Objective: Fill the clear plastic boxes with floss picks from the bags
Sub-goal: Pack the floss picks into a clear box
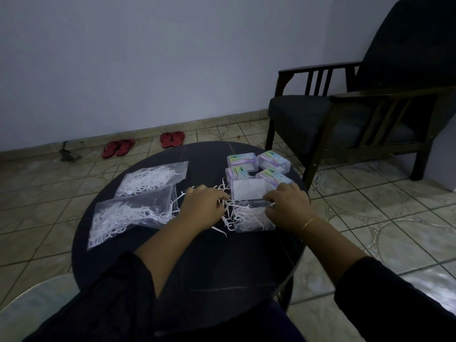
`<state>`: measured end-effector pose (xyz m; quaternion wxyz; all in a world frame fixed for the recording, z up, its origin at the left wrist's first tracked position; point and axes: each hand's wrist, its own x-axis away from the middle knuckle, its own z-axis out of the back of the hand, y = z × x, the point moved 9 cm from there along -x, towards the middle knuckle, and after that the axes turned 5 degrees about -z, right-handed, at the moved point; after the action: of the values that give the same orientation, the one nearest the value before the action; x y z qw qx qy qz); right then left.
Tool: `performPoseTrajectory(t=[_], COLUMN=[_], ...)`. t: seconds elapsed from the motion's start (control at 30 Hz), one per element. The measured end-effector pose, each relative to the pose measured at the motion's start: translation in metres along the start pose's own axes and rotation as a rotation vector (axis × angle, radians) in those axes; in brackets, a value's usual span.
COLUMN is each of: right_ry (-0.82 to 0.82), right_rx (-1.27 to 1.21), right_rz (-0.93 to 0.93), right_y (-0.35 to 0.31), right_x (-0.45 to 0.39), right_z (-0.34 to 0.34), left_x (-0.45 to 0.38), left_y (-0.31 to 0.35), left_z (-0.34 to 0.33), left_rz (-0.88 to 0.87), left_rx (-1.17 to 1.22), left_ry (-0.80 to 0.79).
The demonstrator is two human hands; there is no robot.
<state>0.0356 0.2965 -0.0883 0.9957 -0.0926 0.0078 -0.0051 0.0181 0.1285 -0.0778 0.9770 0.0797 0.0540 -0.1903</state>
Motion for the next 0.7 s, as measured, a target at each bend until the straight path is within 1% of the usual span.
performPoseTrajectory(t=[0.17, 0.23, 0.33, 0.5, 0.63, 0.7], right_ry=[-0.006, -0.016, -0.01, -0.01, -0.032, -0.07], right_rx=[0.116, 0.141, 0.117, 0.047, 0.01, 0.037], right_rz=[0.02, 0.036, 0.059, 0.103, 0.093, 0.085], right_y=[-0.005, -0.009, -0.011, -0.023, -0.025, -0.023], right_x=[-0.003, -0.004, -0.004, -0.005, -0.004, -0.001], right_z=[0.0, 0.0, 0.002, 0.004, 0.0, -0.004], left_x=[-0.004, -0.006, -0.007, -0.006, -0.005, -0.004], left_y=[-0.001, 0.0, 0.0, 0.008, 0.019, 0.02], left_z=[-0.014, -0.016, -0.014, -0.012, -0.01, -0.009], left_rz=[-0.007, -0.018, -0.026, -0.091, -0.157, -0.151], left_rx=[0.008, 0.031, 0.086, 0.117, 0.165, 0.185], left_ry=[-0.062, -0.048, -0.002, 0.008, 0.018, 0.027])
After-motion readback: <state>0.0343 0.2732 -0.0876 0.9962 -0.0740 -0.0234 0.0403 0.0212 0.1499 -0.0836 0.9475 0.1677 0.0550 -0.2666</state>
